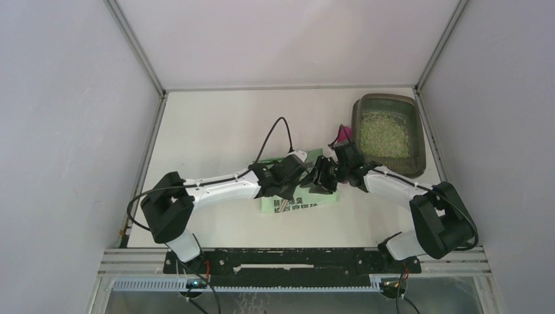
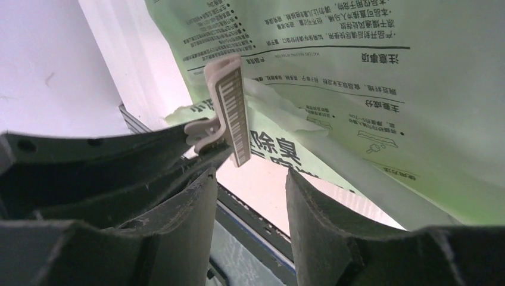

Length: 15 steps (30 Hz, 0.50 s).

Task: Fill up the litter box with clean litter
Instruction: Adjust the cat litter bag at the center of the board.

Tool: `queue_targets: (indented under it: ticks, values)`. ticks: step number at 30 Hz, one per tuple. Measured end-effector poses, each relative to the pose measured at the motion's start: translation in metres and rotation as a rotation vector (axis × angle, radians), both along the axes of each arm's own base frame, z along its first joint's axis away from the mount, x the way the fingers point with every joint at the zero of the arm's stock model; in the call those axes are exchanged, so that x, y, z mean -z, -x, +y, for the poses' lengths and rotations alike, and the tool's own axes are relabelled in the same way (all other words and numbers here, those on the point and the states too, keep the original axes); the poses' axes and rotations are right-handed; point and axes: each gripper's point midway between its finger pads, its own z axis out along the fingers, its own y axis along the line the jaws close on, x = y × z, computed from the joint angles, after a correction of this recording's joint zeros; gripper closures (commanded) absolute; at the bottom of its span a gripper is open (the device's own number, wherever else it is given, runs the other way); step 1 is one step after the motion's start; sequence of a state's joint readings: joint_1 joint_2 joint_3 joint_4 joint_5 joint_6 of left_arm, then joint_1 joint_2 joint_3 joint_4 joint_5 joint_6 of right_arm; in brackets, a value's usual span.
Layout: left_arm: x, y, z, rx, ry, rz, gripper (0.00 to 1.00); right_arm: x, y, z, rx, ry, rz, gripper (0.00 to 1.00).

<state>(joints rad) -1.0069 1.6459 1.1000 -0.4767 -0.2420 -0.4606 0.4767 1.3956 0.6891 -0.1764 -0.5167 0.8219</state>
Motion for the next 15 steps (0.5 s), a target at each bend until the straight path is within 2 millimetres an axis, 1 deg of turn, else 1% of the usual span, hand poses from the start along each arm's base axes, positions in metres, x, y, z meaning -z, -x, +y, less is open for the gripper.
queue_targets:
  ticks: [4,8,11,15]
  values:
    - [0.0,0.004,-0.004,0.023,-0.01,-0.019,0.97,0.002,0.0,0.007,0.026,0.0,0.068,0.46]
    - [0.005,0.012,-0.008,0.05,-0.044,-0.038,0.98,0.004,0.003,0.008,0.06,0.005,0.112,0.45]
    - [0.01,0.015,-0.009,0.061,-0.069,-0.049,0.99,0.005,0.003,0.007,0.09,0.013,0.134,0.45]
    - [0.009,0.018,-0.01,0.071,-0.09,-0.078,0.99,0.009,-0.001,0.003,0.137,0.046,0.161,0.45]
